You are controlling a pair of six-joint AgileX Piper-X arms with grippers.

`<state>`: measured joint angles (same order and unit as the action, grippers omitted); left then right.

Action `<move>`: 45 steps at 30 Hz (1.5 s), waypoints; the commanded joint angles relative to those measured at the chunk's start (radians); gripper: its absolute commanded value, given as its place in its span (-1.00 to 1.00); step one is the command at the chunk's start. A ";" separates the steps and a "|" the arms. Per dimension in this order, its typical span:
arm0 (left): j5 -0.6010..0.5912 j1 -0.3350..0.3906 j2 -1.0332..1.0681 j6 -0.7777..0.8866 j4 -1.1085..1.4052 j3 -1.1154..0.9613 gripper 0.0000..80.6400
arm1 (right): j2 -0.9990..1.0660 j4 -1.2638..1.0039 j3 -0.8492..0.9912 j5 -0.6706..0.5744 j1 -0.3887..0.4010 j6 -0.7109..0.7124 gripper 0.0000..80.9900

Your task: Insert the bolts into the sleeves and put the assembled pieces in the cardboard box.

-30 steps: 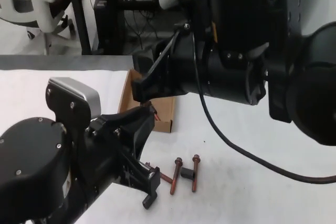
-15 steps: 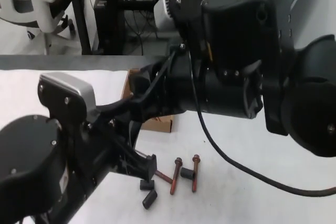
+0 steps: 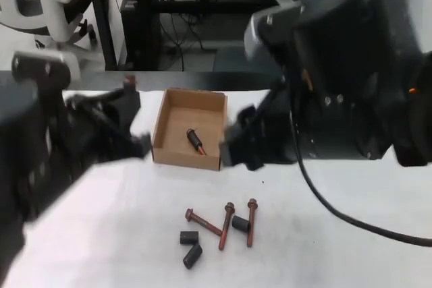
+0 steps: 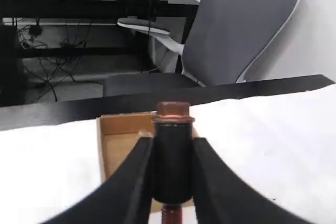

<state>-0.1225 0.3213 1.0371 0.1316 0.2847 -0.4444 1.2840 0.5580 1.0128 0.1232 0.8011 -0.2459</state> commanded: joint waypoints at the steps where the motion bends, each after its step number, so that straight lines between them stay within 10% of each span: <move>1: -0.131 -0.078 0.116 0.026 -0.012 -0.098 -0.95 | 0.061 0.060 -0.001 0.005 -0.023 0.042 -0.03; 7: -0.209 -0.075 0.443 0.031 -0.204 -0.397 -0.95 | 0.254 0.168 0.029 -0.135 -0.082 -0.016 -0.03; 16: -0.270 -0.055 0.728 0.008 -0.543 -0.752 -0.95 | 0.376 0.115 0.035 -0.180 -0.086 0.525 -0.03; 39: -0.302 -0.006 0.998 -0.044 -0.635 -1.044 -0.97 | 0.614 0.205 0.190 -0.203 -0.130 0.537 -0.03; 42: -0.358 -0.009 1.018 -0.050 -0.639 -1.044 -0.46 | 0.630 0.218 0.190 -0.216 -0.130 0.527 -0.12; 45: -0.375 -0.009 1.020 -0.050 -0.643 -1.042 0.48 | 0.630 0.216 0.190 -0.216 -0.130 0.524 -0.96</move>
<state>-0.4742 0.3146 2.0662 0.0889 -0.3668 -1.4726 1.9042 0.7547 1.2005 -0.0700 0.6727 0.2837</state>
